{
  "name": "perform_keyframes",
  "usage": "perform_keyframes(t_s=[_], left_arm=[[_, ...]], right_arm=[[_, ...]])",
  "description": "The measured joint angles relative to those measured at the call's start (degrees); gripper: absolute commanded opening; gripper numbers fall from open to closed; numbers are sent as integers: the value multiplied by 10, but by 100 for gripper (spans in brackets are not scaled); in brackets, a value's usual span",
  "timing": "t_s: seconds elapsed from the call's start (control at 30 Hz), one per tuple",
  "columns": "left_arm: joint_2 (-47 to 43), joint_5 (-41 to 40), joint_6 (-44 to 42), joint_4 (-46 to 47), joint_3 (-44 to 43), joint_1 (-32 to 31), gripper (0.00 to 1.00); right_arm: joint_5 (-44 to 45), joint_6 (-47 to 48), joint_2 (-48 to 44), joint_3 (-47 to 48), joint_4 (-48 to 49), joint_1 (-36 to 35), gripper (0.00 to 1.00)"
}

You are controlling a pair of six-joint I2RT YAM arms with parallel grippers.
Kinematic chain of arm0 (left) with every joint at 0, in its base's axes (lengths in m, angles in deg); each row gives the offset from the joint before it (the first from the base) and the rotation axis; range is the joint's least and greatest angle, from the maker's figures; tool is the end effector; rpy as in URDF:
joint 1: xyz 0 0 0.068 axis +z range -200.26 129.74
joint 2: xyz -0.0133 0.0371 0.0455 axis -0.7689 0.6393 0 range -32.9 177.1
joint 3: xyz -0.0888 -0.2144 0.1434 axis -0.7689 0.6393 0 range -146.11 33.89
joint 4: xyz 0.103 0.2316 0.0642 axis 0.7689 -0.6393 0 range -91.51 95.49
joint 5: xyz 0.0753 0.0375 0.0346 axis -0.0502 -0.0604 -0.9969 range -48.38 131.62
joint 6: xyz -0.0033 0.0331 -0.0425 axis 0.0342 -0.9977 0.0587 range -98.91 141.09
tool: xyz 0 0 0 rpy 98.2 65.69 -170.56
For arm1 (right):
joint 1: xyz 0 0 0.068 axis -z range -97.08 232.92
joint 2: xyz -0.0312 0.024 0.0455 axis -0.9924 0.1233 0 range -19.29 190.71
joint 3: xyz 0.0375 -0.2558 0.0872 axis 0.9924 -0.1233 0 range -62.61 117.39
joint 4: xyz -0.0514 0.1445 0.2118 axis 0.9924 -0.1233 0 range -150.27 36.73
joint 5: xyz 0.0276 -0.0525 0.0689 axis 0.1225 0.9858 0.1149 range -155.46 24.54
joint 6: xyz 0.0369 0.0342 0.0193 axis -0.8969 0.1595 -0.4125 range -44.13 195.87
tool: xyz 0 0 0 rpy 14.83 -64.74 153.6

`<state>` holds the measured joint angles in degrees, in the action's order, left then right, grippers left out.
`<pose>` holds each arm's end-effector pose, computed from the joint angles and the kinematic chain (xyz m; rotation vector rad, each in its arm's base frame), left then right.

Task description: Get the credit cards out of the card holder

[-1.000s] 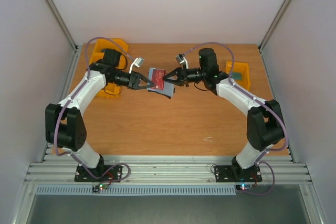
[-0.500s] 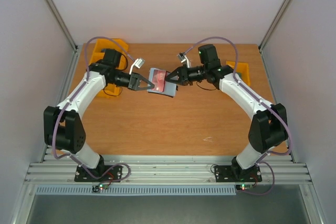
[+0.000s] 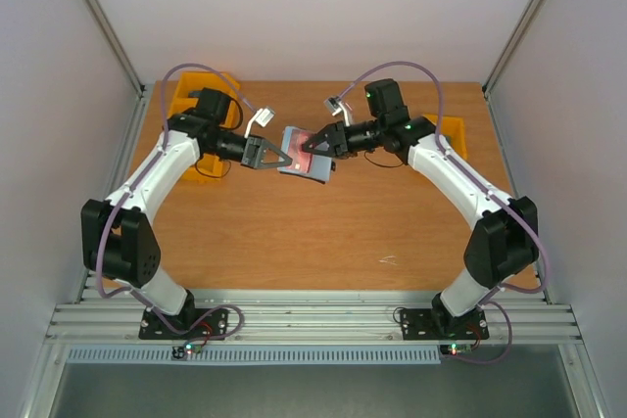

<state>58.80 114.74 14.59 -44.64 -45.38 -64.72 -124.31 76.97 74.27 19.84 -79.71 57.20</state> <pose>0.3003 -0.1126 0.3083 0.8070 2.1306 -1.6967 0.3126 0.1845 0.3324 -1.0510 1.9008 1.3728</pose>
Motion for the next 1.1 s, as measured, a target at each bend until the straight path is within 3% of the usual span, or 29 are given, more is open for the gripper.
perform_keyframes(t_s=[0.43,0.6,0.83,1.1], left_arm=[[-1,10,-24,-30,-45,2,0],[-1,10,-26,-33,-45,2,0],[-1,10,-28,-35,-45,1,0],[-1,6,-30,-38,-45,-4,0]], right_arm=[[36,58,-43,0,-68,21,32],[36,62,-43,0,-70,16,22],[38,65,-41,7,-73,12,21],[31,64,-26,27,-75,-7,1]])
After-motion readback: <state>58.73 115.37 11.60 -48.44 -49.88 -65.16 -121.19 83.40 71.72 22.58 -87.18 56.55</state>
